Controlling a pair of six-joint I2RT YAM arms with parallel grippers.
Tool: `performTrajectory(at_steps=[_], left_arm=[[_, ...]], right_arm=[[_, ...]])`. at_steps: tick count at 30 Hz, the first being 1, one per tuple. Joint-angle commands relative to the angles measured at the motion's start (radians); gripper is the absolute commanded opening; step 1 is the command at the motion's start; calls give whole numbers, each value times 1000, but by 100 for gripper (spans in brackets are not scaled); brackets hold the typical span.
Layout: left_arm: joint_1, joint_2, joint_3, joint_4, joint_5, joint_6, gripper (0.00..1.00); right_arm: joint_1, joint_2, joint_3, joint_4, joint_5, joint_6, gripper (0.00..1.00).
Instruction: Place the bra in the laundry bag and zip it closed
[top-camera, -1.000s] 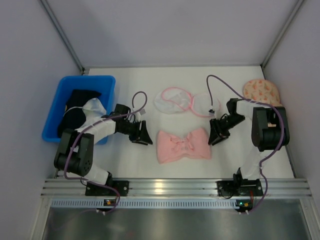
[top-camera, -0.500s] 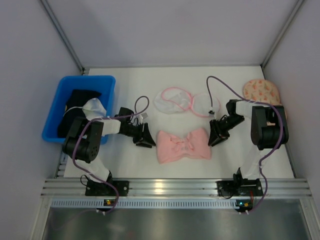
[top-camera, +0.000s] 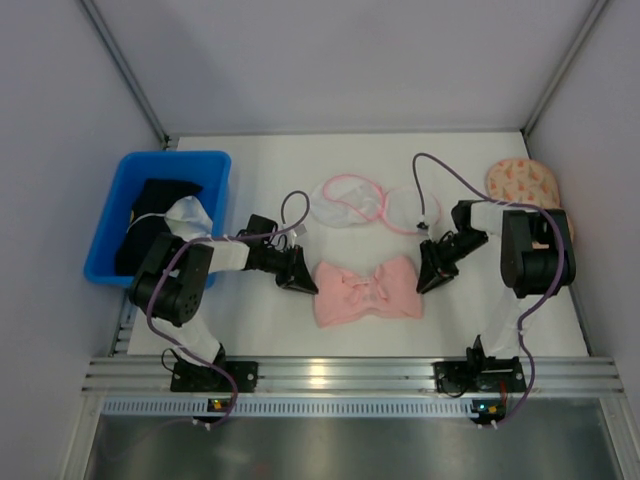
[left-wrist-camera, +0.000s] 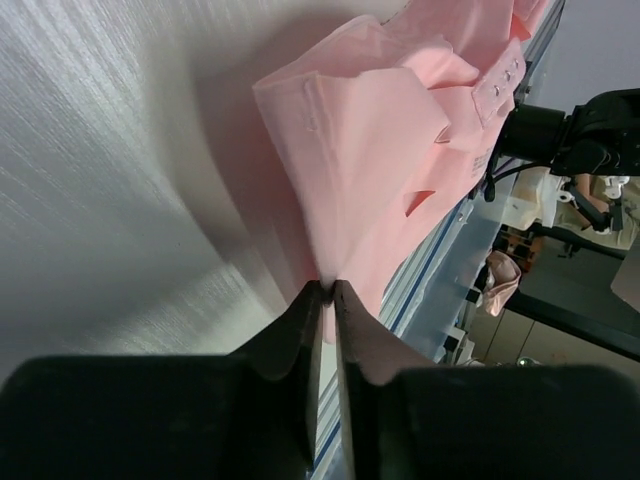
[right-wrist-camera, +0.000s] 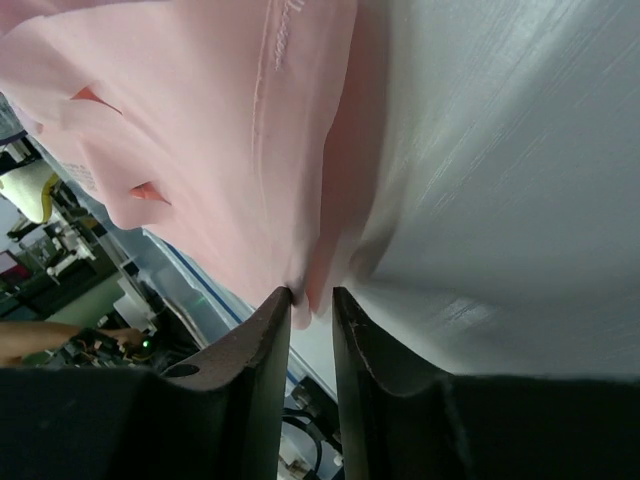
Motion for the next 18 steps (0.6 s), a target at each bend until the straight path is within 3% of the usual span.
performTrajectory(at_steps=[1, 3, 6, 18], left_arm=[[3, -16, 6, 50, 41, -3, 12], [3, -34, -2, 50, 35, -5, 1], [3, -89, -17, 47, 27, -14, 0], [3, -344, 17, -66, -8, -149, 0]], right_arm=[[-9, -9, 6, 31, -41, -5, 22], [-9, -23, 7, 28, -46, -7, 13], [-9, -37, 19, 15, -67, -13, 1], [3, -110, 64, -56, -176, 0, 0]])
